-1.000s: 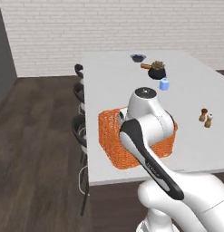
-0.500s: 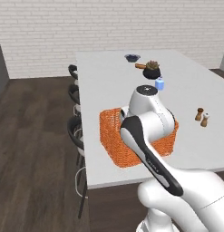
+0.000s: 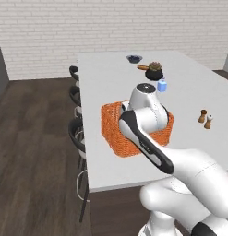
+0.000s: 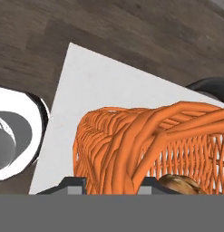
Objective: Open the cabinet, pick up the bread from the cabinet and place it in the basket. Then move the basket to the dining counter.
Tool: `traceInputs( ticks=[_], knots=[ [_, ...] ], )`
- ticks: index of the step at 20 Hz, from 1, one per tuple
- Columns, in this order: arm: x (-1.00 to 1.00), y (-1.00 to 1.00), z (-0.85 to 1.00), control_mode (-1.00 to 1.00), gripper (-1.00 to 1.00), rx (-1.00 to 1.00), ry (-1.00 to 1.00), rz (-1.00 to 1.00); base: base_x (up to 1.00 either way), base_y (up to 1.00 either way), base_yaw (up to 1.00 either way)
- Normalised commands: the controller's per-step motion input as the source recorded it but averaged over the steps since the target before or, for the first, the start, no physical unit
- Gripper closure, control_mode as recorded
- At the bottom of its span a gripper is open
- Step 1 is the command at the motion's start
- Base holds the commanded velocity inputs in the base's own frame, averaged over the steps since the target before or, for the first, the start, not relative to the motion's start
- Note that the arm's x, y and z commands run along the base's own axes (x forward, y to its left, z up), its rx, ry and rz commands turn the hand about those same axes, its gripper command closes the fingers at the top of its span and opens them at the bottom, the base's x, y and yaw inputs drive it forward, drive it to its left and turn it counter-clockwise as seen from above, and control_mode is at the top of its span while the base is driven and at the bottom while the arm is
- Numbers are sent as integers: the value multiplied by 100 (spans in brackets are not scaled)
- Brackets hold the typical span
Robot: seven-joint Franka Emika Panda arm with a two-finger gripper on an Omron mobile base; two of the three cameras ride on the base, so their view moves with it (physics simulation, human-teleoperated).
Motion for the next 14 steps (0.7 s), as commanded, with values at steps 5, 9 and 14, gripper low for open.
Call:
traceInputs(
  ticks=[5, 9, 14],
  knots=[
    [100, -16, -3, -100, 100, 0, 0, 3, 0, 0, 0],
    [100, -33, -13, -100, 100, 0, 0, 0, 0, 0, 0],
    [100, -18, -33, -100, 100, 0, 1, 0, 0, 0, 0]
  ],
)
